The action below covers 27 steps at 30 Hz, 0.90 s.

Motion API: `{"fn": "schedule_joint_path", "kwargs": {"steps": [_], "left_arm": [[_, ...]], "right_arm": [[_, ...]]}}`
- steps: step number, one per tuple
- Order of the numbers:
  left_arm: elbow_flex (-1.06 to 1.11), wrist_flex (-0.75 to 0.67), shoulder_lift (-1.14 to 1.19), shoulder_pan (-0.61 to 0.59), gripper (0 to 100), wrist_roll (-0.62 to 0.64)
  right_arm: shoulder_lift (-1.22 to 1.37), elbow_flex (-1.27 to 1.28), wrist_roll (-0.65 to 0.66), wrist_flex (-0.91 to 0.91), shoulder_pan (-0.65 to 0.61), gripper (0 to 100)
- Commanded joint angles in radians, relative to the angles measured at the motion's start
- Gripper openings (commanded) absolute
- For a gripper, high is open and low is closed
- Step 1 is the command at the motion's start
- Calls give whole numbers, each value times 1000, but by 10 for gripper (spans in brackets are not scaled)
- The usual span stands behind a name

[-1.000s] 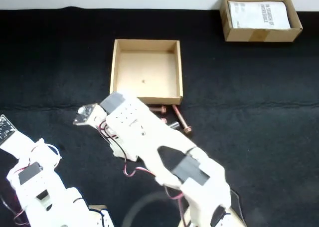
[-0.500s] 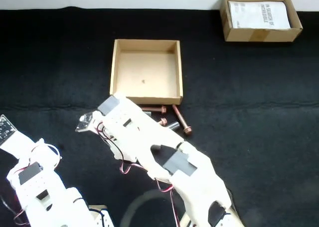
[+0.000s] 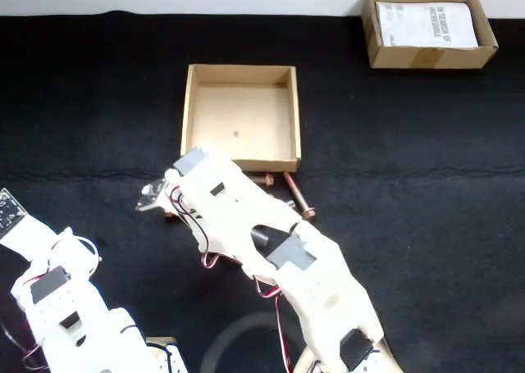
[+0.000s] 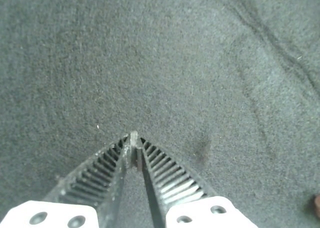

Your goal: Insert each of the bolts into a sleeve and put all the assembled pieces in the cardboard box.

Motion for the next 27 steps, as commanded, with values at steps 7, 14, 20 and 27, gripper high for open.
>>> {"fn": "schedule_joint_path", "kwargs": {"steps": [7,14,20,27], "left_arm": [[-4,-17,-2,-1,13,5],[-2,-17,-2,-1,13,5],[13,-17,-31,-1,13,5],[65,-17,-128,-1,13,5]], "right_arm": [[22,-94,6,39,-2,129],[25,-97,-25,-4,-59,129],[76,-102,-25,-18,-54,129],[107,-104,-25,-10,-54,8]]}}
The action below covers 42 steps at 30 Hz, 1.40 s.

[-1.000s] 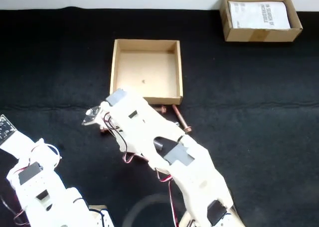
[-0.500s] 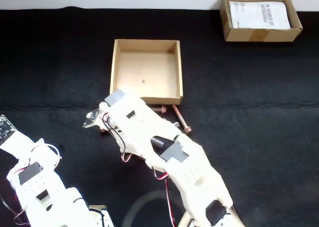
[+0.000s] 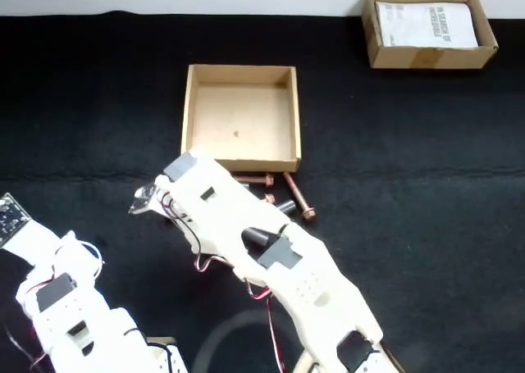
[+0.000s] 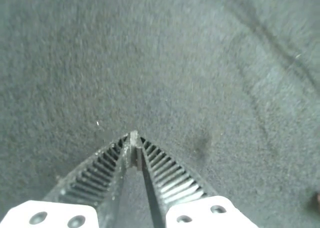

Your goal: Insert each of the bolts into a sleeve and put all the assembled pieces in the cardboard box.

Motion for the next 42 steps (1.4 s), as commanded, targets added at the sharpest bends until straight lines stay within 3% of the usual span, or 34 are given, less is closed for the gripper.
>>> {"fn": "schedule_joint_path", "kwargs": {"steps": [1,13,21,31,36,42], "left_arm": [[-2,-17,-24,1,13,5],[-1,-17,-22,19,13,3],[1,-15,-22,22,13,3],[13,-12,-24,56,11,3],[15,0,-22,67,10,3],[-88,252,-22,165,13,-3]], "right_arm": [[10,-10,-2,21,-12,12],[-104,-211,-66,105,81,8],[-430,-194,-132,108,133,7],[-1044,140,-210,107,200,7],[-1311,208,-304,104,380,7],[-1593,351,-342,101,739,7]]}}
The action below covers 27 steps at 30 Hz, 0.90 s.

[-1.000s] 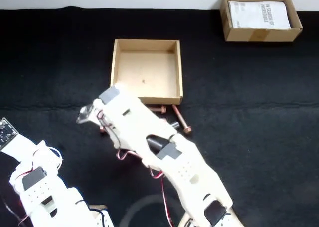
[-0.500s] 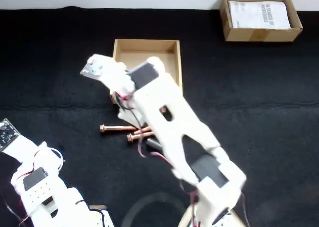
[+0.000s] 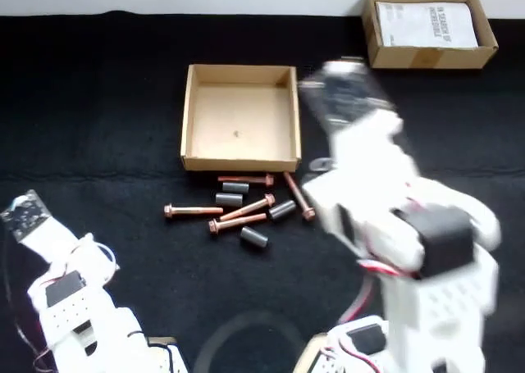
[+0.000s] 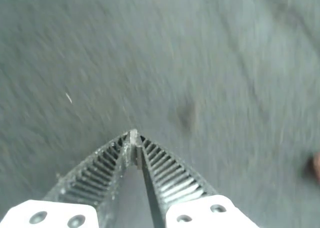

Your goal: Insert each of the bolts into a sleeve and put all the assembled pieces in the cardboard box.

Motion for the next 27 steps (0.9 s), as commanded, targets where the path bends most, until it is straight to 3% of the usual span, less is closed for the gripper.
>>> {"fn": "schedule_joint_path", "kwargs": {"steps": [1,7,14,18,21,25,27], "left_arm": [[-131,189,-8,81,13,-5],[-452,517,-8,245,13,-5],[-719,793,-7,472,13,0],[-756,848,-7,564,13,2],[-751,856,-7,618,13,2],[-750,815,-7,664,11,2],[-733,738,-7,684,10,2]], "right_arm": [[-203,84,-8,2,211,7],[-570,340,-6,-107,475,7],[-1055,843,-14,-456,839,7],[-1129,997,-44,-521,938,7],[-1124,1001,-167,-518,990,7],[-1133,1066,-379,-519,1001,7],[-1133,1122,-387,-526,1001,7]]}}
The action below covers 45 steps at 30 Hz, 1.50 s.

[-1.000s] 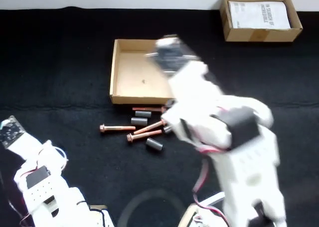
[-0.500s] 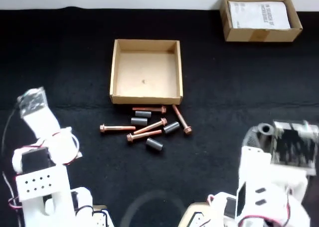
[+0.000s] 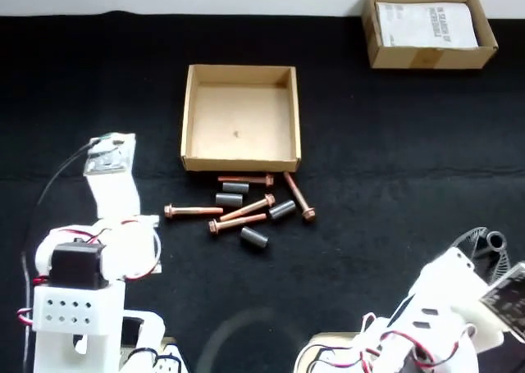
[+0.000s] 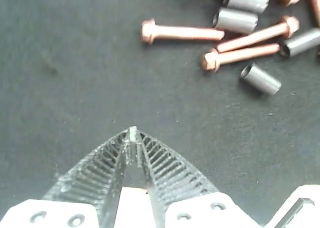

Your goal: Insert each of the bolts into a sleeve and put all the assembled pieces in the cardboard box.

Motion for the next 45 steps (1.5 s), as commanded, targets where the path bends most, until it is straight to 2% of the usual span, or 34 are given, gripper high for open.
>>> {"fn": "schedule_joint_path", "kwargs": {"steps": [1,6,9,15,21,26,32,36,45], "left_arm": [[-1,-126,-7,47,10,6],[134,-310,5,131,10,6],[179,-381,91,153,10,12],[105,-489,426,153,11,181],[-110,-491,736,120,14,425],[-226,-459,826,94,19,562],[-239,-434,875,48,215,726],[-239,-434,926,44,299,740],[-242,-460,1056,42,263,744]], "right_arm": [[-2,76,-51,-31,13,7],[-2,226,-51,-130,19,7],[-2,302,-51,-200,19,7],[-2,355,-9,-245,16,7],[-1,355,20,-245,13,7],[-1,355,21,-243,13,7],[-1,355,83,-240,15,7],[-1,355,83,-240,13,7],[1,355,83,-240,13,7]]}}
